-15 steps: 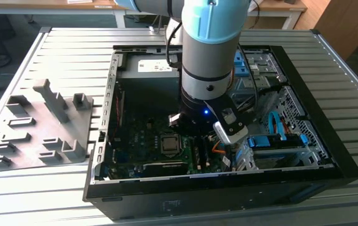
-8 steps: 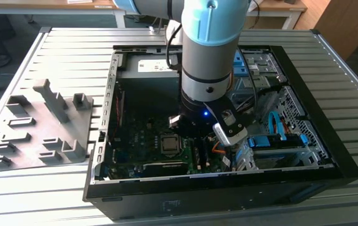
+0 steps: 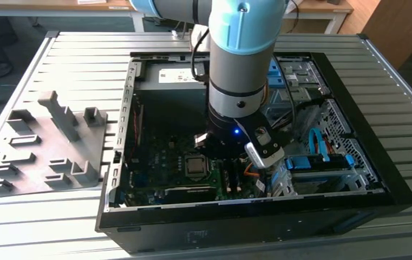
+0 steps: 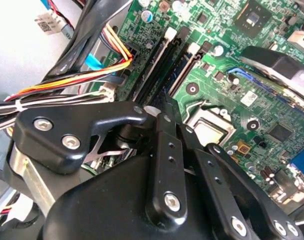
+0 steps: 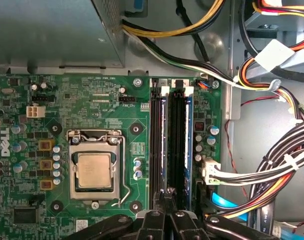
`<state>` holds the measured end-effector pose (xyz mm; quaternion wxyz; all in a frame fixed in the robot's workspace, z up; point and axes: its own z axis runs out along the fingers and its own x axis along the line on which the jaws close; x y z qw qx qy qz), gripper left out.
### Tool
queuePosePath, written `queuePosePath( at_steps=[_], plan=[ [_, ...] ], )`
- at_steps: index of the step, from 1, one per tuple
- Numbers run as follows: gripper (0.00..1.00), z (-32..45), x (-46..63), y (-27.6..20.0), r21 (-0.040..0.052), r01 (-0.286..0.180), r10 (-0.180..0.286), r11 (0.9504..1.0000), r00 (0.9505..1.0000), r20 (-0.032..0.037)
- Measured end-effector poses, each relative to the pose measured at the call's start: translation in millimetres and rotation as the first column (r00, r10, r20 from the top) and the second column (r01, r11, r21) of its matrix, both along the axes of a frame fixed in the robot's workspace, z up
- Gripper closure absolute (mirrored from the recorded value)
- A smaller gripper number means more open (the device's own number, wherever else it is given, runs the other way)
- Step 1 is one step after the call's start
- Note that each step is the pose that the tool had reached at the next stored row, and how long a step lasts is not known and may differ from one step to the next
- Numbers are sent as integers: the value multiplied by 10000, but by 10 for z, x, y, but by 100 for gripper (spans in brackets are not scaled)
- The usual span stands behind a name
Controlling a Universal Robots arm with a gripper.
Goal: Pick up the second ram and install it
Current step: 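Press down the second ram until it locks into place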
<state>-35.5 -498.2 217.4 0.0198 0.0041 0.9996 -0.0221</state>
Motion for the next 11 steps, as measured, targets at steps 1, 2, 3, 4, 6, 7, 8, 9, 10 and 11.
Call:
queuePosePath(
  at_steps=[1, 2, 3, 4, 6, 7, 8, 9, 10, 11],
  plan=[
    [90, 23, 1, 3, 27, 0, 0, 10000, 10000, 12],
    [90, 66, 0, 2, 6, 0, 0, 10000, 10000, 6],
    [90, 107, 0, -1, -10, 0, 0, 10000, 10000, 0],
    [90, 127, 0, 1, -9, -1, 1, 10000, 10000, 1],
    [90, 134, 0, 47, -10, 0, 0, 10000, 10000, 1],
    [90, 135, -1, 88, -14, 0, 0, 10000, 10000, 0],
    [90, 135, -1, 136, -18, 0, 0, 10000, 10000, 1],
    [90, 135, 0, 181, -22, 0, 0, 10000, 10000, 0],
    [90, 135, 0, 226, -26, 0, 0, 10000, 10000, 0],
    [90, 135, 0, 270, -27, 0, 0, 10000, 10000, 0]
  ],
)
